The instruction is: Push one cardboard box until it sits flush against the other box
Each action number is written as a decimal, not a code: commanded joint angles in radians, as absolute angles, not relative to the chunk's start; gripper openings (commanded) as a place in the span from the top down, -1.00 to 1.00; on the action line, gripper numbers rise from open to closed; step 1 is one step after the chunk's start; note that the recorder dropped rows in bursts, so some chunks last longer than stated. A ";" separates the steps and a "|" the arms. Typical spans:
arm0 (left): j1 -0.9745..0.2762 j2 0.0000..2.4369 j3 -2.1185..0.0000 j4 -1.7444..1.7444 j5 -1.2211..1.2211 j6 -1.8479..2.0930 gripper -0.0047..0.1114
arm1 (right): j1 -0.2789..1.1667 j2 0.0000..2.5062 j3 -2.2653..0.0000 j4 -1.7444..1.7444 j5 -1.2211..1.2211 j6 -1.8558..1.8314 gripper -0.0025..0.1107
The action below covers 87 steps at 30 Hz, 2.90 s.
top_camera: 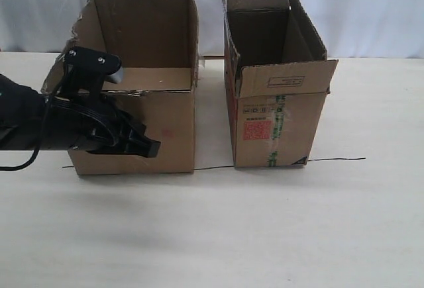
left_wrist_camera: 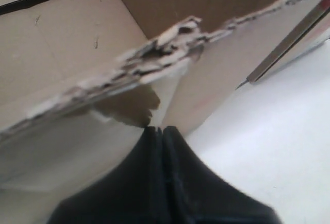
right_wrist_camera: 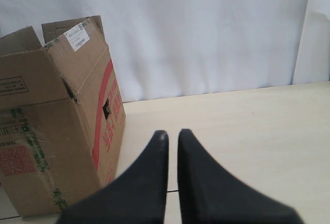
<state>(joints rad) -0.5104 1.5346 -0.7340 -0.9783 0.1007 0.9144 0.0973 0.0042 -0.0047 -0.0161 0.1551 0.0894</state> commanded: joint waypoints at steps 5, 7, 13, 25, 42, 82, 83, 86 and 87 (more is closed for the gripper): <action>-0.513 1.559 -0.753 -0.979 0.053 0.919 0.92 | 0.095 0.000 0.000 -0.014 0.159 0.089 0.87; -0.513 1.570 -0.765 -0.979 0.065 0.919 0.92 | 0.095 0.000 0.000 -0.014 0.159 0.089 0.87; -0.513 1.550 -0.771 -0.974 0.131 0.919 0.92 | 0.095 0.000 0.000 -0.014 0.159 0.089 0.87; -0.390 0.935 -0.771 -0.680 0.294 0.658 0.92 | 0.095 0.000 0.000 -0.014 0.159 0.092 0.87; 0.447 1.679 -0.988 -1.125 0.994 1.170 0.92 | 0.095 0.000 0.000 -0.014 0.159 0.092 0.87; 0.228 2.206 -1.342 -1.459 1.136 1.265 0.92 | 0.095 0.000 0.000 -0.014 0.159 0.092 0.87; 0.226 2.206 -1.344 -1.459 1.132 1.267 0.92 | 0.095 0.000 0.000 -0.014 0.159 0.092 0.87; 0.222 2.206 -1.357 -1.453 1.132 1.270 0.92 | 0.095 0.000 0.000 -0.014 0.159 0.092 0.87; 0.220 2.206 -1.368 -1.453 1.138 1.270 0.92 | 0.095 0.000 0.000 -0.014 0.159 0.092 0.87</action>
<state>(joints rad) 0.2310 2.2060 -1.3458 -1.4412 1.1308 1.2701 0.0973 0.0042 -0.0047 -0.0161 0.1551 0.0894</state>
